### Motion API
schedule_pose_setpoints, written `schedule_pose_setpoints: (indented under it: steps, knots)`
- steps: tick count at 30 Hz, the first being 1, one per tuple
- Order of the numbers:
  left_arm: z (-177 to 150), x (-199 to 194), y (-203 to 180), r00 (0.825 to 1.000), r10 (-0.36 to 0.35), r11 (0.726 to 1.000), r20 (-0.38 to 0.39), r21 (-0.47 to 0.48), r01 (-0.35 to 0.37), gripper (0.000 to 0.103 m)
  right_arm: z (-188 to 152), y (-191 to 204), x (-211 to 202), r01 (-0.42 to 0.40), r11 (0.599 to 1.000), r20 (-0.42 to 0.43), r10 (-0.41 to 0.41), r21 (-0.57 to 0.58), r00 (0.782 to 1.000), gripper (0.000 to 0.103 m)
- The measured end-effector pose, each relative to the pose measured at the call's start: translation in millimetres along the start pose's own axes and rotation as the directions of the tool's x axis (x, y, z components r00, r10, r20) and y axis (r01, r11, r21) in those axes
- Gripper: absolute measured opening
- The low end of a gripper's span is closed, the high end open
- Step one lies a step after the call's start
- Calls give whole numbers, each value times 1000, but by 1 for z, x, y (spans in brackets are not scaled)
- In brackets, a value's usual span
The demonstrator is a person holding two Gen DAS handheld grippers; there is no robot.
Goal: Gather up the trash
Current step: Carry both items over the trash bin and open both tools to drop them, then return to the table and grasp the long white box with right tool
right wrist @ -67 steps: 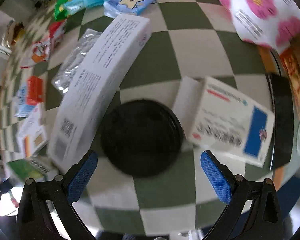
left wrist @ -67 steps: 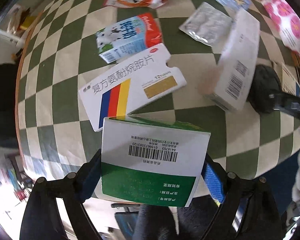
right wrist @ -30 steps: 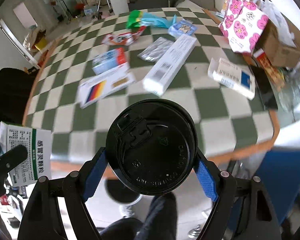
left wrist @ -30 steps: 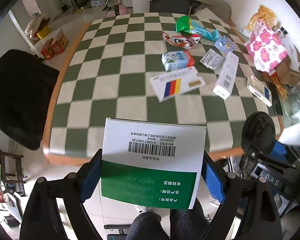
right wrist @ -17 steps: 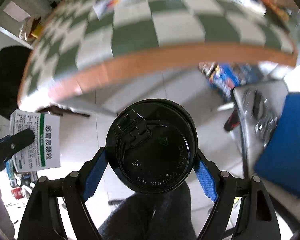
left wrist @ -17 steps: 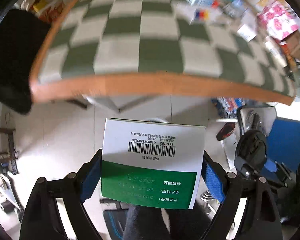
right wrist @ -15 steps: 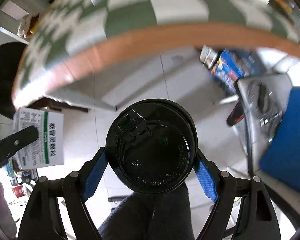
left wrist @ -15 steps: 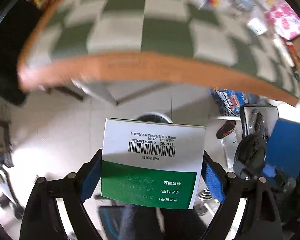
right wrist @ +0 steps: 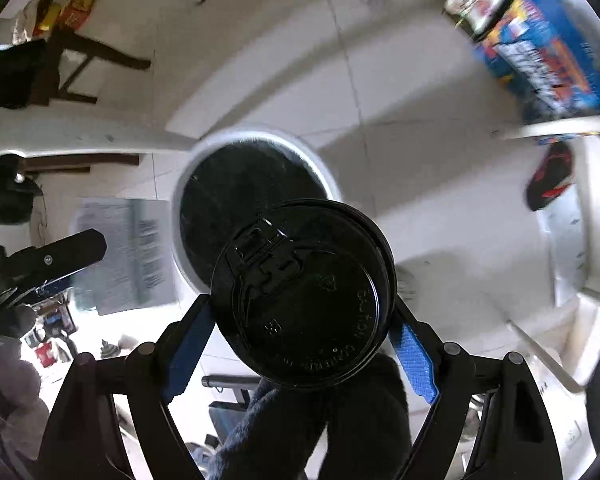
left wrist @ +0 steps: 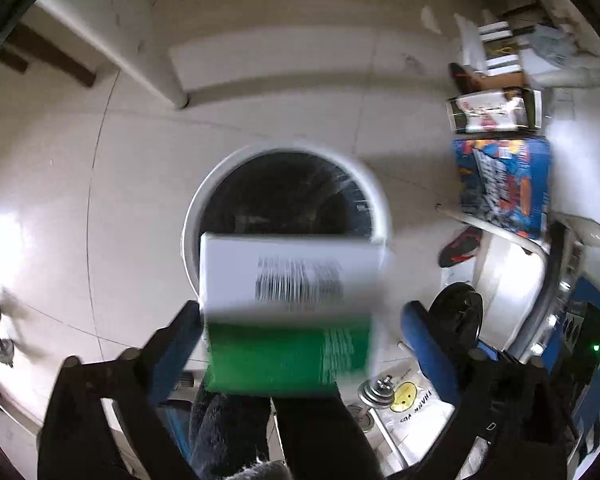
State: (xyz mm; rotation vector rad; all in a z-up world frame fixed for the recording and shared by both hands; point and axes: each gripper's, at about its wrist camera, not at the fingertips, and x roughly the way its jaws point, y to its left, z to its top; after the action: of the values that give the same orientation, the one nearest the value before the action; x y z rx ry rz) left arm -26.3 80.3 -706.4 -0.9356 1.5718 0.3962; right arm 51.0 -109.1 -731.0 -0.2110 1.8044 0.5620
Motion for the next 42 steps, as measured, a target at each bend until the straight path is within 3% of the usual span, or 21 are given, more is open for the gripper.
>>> schedule_pose_setpoints:
  steps: [3,5,6,8,12,17,22,31,42]
  knots:
    - [-3,7,17,998,56,998,37,-5,-56,103,9,5,39,-30,999,-36,29,-33,999,92]
    - [-7,9,25,991,116,993,74,-11,-115,103,13,8,58,1,999,-55,-4,-46,998,103]
    - [-7,10,29,984,158,987,84,-11,-158,103,13,9,62,-2,999,-56,-1,-51,998,103]
    - [-14,5,36,970,222,975,101,-9,-222,103,12,11,65,6,998,-50,-8,-57,999,103]
    - [-30,-15,47,956,267,964,120,-23,-266,103,3,15,56,43,996,-38,-46,-78,998,103]
    - [-46,-43,40,934,333,942,127,0,-336,103,-3,24,33,186,975,18,-185,-123,983,103]
    - [-58,-73,26,930,338,937,145,35,-346,103,-14,33,-10,253,957,61,-246,-141,967,103]
    - [-86,-137,-8,939,295,948,175,66,-311,103,-32,52,-91,239,962,111,-225,-136,968,103]
    - [-139,-257,-45,937,257,950,236,116,-290,103,-79,80,-234,213,967,177,-187,-137,966,103]
